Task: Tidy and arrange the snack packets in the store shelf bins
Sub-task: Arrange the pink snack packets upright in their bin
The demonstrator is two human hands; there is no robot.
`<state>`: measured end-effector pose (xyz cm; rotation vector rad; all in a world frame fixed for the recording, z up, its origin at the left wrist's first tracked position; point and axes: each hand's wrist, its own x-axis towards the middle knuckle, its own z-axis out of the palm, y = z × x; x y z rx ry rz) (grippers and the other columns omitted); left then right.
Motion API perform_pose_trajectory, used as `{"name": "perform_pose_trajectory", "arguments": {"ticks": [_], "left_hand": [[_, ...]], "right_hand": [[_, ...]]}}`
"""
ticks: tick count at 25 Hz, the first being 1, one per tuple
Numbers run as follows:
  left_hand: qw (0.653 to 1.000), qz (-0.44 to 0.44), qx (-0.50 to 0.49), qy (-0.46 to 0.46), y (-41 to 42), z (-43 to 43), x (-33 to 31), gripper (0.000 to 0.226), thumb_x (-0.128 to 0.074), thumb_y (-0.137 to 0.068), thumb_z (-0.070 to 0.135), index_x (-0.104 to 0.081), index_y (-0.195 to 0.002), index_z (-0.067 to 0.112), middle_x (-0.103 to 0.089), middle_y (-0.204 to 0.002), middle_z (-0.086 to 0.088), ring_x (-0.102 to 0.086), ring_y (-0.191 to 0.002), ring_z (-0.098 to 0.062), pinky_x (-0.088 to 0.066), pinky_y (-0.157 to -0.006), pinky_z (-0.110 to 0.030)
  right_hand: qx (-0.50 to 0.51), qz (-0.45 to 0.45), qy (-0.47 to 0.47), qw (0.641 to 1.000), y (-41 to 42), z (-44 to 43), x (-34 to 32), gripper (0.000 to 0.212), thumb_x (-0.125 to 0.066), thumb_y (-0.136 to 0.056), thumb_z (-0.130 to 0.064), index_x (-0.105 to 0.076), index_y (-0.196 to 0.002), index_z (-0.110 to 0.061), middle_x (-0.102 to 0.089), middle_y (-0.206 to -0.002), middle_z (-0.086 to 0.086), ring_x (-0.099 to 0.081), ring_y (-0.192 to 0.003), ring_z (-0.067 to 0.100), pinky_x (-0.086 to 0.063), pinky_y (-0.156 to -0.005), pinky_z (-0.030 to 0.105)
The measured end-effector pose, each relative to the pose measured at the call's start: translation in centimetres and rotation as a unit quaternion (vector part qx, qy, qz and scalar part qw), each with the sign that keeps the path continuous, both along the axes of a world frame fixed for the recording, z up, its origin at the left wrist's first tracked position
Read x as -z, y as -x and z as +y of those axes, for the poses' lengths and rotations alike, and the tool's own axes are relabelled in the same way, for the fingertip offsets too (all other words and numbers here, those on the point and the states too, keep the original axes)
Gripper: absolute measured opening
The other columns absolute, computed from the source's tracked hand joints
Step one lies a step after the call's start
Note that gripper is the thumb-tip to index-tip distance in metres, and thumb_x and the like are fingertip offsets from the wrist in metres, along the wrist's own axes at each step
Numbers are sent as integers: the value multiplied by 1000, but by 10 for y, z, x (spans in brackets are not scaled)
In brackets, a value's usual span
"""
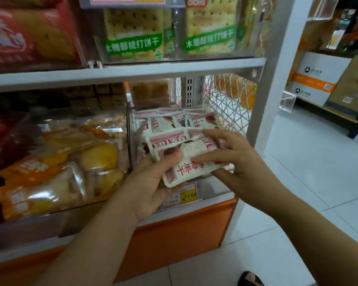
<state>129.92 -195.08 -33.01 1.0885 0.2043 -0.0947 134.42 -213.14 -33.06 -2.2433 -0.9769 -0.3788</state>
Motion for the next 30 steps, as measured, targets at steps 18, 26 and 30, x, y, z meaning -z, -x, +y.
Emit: {"name": "perform_pose_trajectory", "arguments": {"ticks": [18, 26, 30], "left_hand": [[949, -118, 42, -288, 28, 18, -19, 31, -63, -74, 32, -55, -104, 32, -71, -87, 20, -68, -79, 3, -51, -59, -11], [953, -111, -45, -277, 29, 34, -25, 36, -66, -63, 29, -60, -99, 29, -71, -85, 23, -67, -81, 1, -53, -61, -15], [961, -102, -94, -238, 27, 45, -23, 37, -66, -66, 27, -62, -102, 26, -73, -91, 16, -68, -83, 0, -55, -63, -18]], "right_hand": [[-50, 315, -336, 886, 7, 18, -15, 33, -68, -66, -17, -58, -98, -13, -73, -88, 7, -70, -85, 19, -59, -71, 34], [81, 232, -315, 917, -21, 24, -20, 40, -69, -77, -32, -58, -113, -18, -65, -106, -3, -63, -95, 14, -53, -79, 24], [184, 313, -76, 929, -55, 36, 6, 69, -68, -81, -32, -32, -139, -20, -52, -116, -3, -62, -80, 15, -55, -71, 29]]}}
